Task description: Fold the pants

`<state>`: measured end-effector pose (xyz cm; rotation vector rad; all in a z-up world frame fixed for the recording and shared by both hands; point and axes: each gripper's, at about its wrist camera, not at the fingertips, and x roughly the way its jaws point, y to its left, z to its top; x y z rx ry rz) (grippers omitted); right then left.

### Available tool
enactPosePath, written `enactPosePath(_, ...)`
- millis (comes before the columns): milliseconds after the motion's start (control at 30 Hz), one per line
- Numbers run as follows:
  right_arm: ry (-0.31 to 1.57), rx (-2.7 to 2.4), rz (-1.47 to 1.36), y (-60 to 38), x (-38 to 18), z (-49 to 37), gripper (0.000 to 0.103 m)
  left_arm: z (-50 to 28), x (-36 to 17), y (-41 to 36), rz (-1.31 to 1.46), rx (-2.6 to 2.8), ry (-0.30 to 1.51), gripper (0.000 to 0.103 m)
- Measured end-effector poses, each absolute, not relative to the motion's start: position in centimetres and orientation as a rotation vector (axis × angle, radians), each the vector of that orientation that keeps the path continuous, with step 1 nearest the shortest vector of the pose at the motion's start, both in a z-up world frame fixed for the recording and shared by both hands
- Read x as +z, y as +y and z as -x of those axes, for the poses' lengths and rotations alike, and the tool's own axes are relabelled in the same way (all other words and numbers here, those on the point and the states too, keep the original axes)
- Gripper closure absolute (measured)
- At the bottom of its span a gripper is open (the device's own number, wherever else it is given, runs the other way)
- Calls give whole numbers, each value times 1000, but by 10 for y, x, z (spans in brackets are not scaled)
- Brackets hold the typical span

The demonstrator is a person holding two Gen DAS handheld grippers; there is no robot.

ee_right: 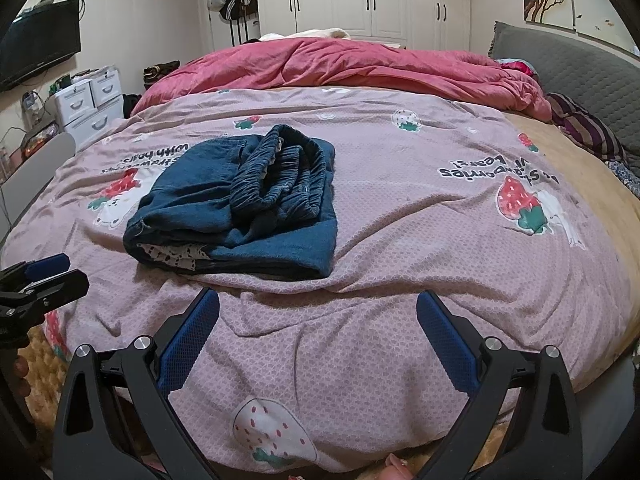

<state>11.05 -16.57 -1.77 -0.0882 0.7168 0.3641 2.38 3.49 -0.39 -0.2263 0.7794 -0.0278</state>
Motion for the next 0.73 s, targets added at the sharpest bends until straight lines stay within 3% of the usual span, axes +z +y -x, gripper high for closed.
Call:
enactPosePath(467,775,301,104,-177,-14,-162,5,-47,6,84,326,67,776,9)
enactPosePath(733,759,130,80,-224,-10,-268,5,-126,12,174,167,315,866,9)
